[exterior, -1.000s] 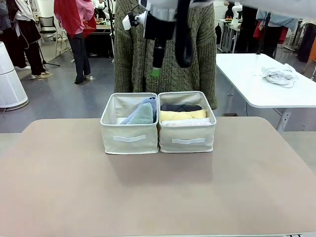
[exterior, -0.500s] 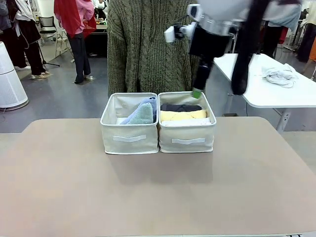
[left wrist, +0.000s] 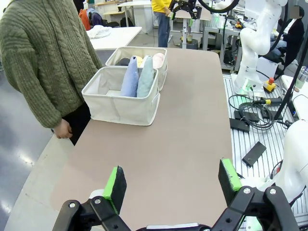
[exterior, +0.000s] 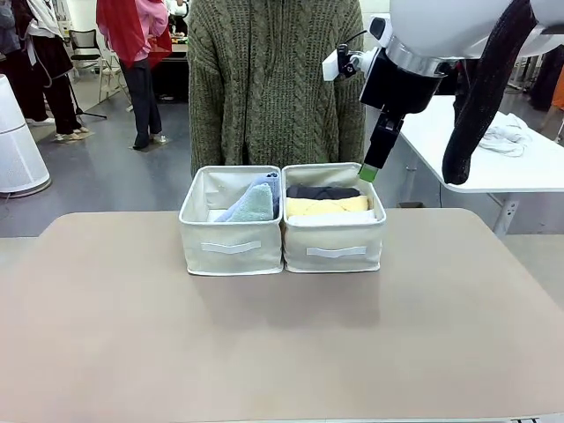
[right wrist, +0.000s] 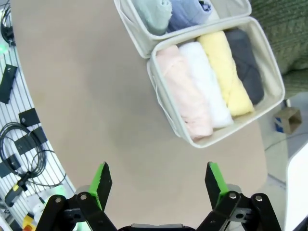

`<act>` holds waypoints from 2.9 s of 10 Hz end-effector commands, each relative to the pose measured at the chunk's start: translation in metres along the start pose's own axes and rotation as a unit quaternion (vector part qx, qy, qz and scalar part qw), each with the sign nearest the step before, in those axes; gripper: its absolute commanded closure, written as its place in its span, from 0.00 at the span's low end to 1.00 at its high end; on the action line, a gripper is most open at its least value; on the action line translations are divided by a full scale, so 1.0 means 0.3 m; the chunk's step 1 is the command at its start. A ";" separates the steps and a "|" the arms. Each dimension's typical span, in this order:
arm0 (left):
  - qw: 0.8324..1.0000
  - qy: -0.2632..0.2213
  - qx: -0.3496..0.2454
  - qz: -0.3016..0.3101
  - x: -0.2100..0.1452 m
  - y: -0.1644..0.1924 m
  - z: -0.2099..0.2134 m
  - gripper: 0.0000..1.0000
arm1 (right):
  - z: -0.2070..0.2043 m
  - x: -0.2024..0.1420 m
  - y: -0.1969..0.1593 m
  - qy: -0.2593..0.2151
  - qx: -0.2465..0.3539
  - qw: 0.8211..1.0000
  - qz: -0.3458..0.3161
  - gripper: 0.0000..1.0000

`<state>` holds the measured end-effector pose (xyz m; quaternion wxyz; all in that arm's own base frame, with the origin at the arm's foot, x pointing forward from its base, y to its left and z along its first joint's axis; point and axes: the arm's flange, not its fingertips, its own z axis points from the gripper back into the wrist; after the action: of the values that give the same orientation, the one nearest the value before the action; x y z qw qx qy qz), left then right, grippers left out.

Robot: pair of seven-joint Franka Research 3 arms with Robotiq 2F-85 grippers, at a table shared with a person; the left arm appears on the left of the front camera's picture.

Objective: Sort the towels based on their folding style.
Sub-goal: Pick up another triangle-folded towel from the table and place it in the left Fabric basket.

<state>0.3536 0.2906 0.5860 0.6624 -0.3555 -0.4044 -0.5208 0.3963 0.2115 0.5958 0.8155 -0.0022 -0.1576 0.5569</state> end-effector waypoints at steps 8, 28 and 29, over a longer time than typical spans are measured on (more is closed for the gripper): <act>1.000 0.006 0.003 -0.001 0.002 -0.008 0.000 0.00 | 0.338 -0.523 -0.226 -0.283 0.063 0.952 0.101 0.00; 1.000 0.006 0.003 -0.001 0.002 -0.008 0.000 0.00 | 0.114 -1.579 -0.421 -0.469 0.064 0.881 0.021 0.00; 1.000 0.006 0.003 -0.001 0.002 -0.008 0.000 0.00 | 0.114 -1.579 -0.421 -0.469 0.064 0.881 0.021 0.00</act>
<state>0.3539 0.2905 0.5859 0.6625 -0.3555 -0.4042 -0.5208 0.3489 -0.2743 0.5330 0.6408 0.3061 -0.4773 0.5176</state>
